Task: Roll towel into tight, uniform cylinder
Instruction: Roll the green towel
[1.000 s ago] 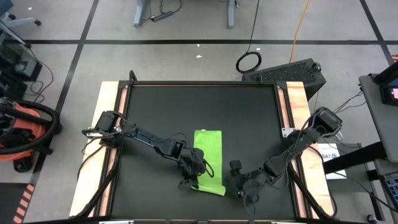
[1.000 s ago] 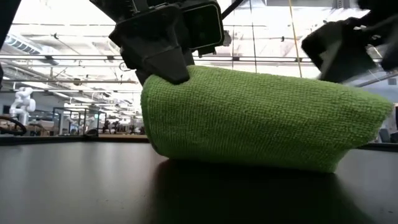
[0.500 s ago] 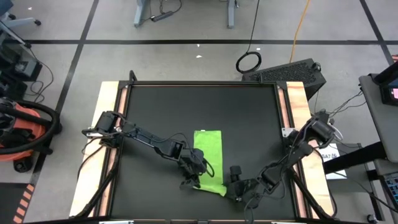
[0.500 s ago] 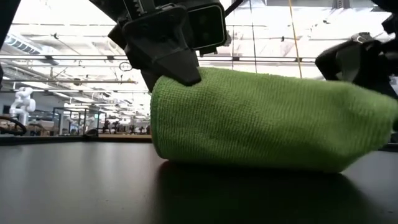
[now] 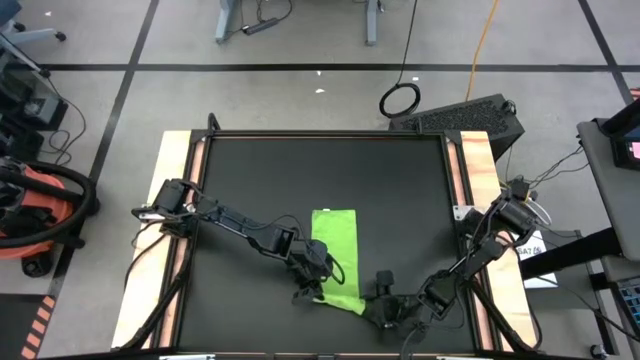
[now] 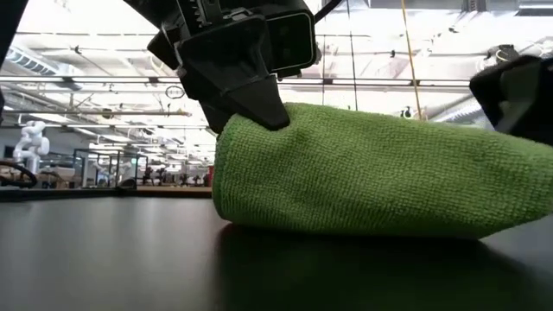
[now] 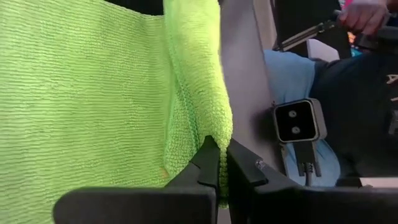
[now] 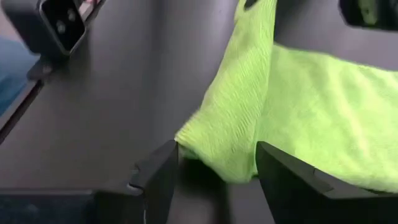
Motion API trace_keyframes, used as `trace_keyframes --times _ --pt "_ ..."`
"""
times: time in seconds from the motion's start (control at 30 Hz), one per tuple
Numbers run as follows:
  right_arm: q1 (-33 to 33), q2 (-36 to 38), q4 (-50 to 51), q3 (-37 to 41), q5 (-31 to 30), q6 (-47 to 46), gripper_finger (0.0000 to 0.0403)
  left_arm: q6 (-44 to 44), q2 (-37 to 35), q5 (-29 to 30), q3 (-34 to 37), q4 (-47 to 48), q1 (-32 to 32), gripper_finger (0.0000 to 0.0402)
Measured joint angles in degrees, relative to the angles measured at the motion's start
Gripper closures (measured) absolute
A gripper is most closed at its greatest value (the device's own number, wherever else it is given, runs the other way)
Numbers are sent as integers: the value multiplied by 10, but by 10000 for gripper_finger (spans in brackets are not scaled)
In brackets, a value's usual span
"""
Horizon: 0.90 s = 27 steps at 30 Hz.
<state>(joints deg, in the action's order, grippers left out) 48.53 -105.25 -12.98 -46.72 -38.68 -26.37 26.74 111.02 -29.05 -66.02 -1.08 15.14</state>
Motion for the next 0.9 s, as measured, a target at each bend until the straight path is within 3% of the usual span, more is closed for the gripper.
trace_keyframes --times 0.57,0.77,0.9 --pt "-8 -54 -85 0 -10 -15 207 0 0 29 0 5 7 391" --pt "-16 -54 -80 0 -12 1 278 -1 0 34 0 5 18 391" --pt "-33 -47 -82 0 58 35 350 -7 0 51 -1 24 29 391"
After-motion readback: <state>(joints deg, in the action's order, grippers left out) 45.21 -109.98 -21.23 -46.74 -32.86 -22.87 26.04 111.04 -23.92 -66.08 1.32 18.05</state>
